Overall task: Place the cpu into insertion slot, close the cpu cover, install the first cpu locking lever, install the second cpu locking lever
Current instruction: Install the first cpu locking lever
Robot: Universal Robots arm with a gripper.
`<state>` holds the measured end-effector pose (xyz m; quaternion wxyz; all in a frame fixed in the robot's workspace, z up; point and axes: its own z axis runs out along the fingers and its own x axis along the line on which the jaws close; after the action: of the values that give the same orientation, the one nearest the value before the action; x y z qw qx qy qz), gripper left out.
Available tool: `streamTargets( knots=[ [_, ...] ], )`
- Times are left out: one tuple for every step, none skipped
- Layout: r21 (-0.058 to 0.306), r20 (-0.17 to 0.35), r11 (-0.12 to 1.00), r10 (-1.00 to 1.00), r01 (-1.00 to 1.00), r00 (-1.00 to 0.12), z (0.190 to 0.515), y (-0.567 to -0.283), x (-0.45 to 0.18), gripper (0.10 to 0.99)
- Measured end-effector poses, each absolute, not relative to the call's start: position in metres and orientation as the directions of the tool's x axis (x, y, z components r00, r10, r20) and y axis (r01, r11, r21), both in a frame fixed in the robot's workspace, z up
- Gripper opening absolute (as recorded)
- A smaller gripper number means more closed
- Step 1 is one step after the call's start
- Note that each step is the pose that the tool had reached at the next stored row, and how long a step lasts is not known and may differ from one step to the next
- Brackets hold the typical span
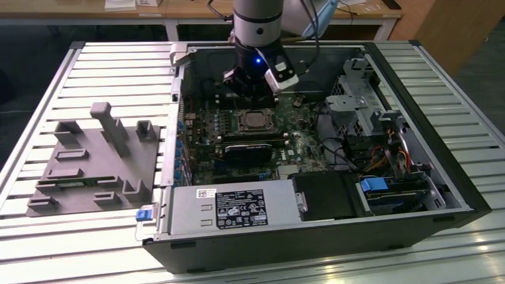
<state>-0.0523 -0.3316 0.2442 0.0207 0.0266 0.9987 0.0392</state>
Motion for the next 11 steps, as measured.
streamTargets(
  knots=[
    [0.079, -0.039, 0.996, 0.055, 0.051, -0.998, 0.244, -0.332, -0.054, 0.102],
    [0.079, -0.04, 0.996, 0.055, 0.051, -0.998, 0.244, -0.332, -0.055, 0.102],
    [0.079, -0.04, 0.996, 0.055, 0.051, -0.998, 0.244, -0.332, -0.056, 0.102],
    [0.08, -0.041, 0.996, 0.055, 0.051, -0.998, 0.244, -0.332, -0.058, 0.102],
    [0.079, -0.041, 0.996, 0.055, 0.051, -0.998, 0.244, -0.332, -0.06, 0.102],
    [0.08, -0.042, 0.996, 0.055, 0.051, -0.998, 0.244, -0.332, -0.061, 0.102],
    [0.08, -0.042, 0.996, 0.055, 0.051, -0.998, 0.244, -0.332, -0.063, 0.102],
    [0.08, -0.043, 0.996, 0.055, 0.051, -0.998, 0.244, -0.332, -0.065, 0.102],
    [0.08, -0.044, 0.996, 0.055, 0.051, -0.998, 0.244, -0.332, -0.067, 0.102],
    [0.08, -0.044, 0.996, 0.055, 0.051, -0.998, 0.244, -0.332, -0.068, 0.102],
    [0.08, -0.045, 0.996, 0.055, 0.051, -0.997, 0.244, -0.332, -0.07, 0.102]
  ],
)
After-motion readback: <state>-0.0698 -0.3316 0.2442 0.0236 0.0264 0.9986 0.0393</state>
